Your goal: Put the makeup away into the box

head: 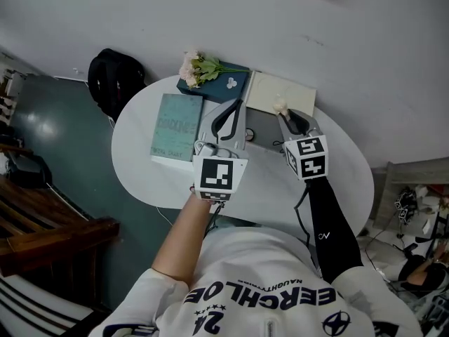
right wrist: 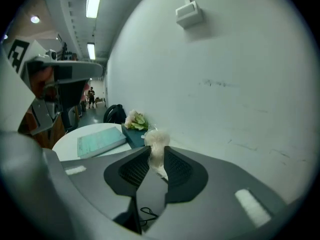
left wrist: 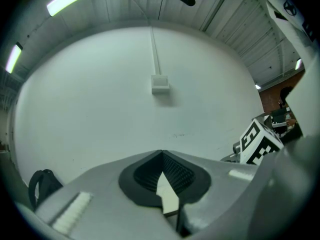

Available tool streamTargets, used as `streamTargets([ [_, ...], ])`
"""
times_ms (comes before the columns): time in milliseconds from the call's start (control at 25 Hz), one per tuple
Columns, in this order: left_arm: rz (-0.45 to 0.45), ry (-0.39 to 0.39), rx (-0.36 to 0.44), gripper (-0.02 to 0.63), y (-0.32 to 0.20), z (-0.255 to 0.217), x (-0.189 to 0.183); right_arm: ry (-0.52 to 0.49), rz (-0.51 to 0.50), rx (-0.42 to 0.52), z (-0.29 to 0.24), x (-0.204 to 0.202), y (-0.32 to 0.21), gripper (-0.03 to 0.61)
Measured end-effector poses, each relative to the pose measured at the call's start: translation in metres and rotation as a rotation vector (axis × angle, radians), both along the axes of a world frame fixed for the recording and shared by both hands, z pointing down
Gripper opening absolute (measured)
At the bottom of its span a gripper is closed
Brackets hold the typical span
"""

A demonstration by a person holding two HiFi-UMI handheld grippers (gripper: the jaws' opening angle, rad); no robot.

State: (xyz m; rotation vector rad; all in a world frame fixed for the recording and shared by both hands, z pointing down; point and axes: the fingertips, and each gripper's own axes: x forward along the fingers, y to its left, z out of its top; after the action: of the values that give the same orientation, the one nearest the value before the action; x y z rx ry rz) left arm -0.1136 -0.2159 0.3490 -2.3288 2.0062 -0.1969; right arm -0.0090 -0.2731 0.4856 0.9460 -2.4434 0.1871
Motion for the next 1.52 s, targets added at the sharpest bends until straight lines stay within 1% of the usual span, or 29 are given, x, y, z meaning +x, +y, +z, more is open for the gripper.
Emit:
streamTargets([
  [280, -0.022, 0.006, -0.029, 0.0, -0.002, 0.013, -0.021, 0.148, -0.023, -0.14, 0.077, -0.008, 0.003, 0.121],
  [440, -0.027, 0.008, -0.04, 0.0, -0.003, 0.019, -0.026, 0.17, -0.012, -0.182, 0.094, -0.008, 0.007, 0.124],
  [640, -0.03, 0.007, -0.043, 0.0, -0.004, 0.022, -0.032, 0.176, -0.01, -0.194, 0.099, -0.009, 0.005, 0.133],
  [680, -0.03, 0.007, -0.044, 0.0, -0.005, 0.022, -0.033, 0.176, -0.009, -0.198, 0.099, -0.009, 0.005, 0.144],
  [720, -0.03, 0.007, -0.045, 0.0, -0.005, 0.022, -0.034, 0.177, -0.007, -0.203, 0.1, -0.01, 0.005, 0.168],
  [800, -0.031, 0.008, -0.045, 0.0, -0.005, 0.022, -0.036, 0.183, -0.011, -0.214, 0.101, -0.011, 0.007, 0.277],
  [1240, -0.024, 0.007, -0.043, 0.0, -0.002, 0.021, -0.038, 0.186, 0.002, -0.212, 0.103, -0.007, 0.012, 0.275],
  [1400, -0.017, 0.011, -0.037, 0.0, -0.002, 0.017, -0.038, 0.156, 0.02, -0.187, 0.094, -0.006, 0.012, 0.273],
  [1520, -0.009, 0.012, -0.028, 0.0, -0.004, 0.012, -0.038, 0.109, 0.032, -0.141, 0.078, -0.006, 0.01, 0.272],
])
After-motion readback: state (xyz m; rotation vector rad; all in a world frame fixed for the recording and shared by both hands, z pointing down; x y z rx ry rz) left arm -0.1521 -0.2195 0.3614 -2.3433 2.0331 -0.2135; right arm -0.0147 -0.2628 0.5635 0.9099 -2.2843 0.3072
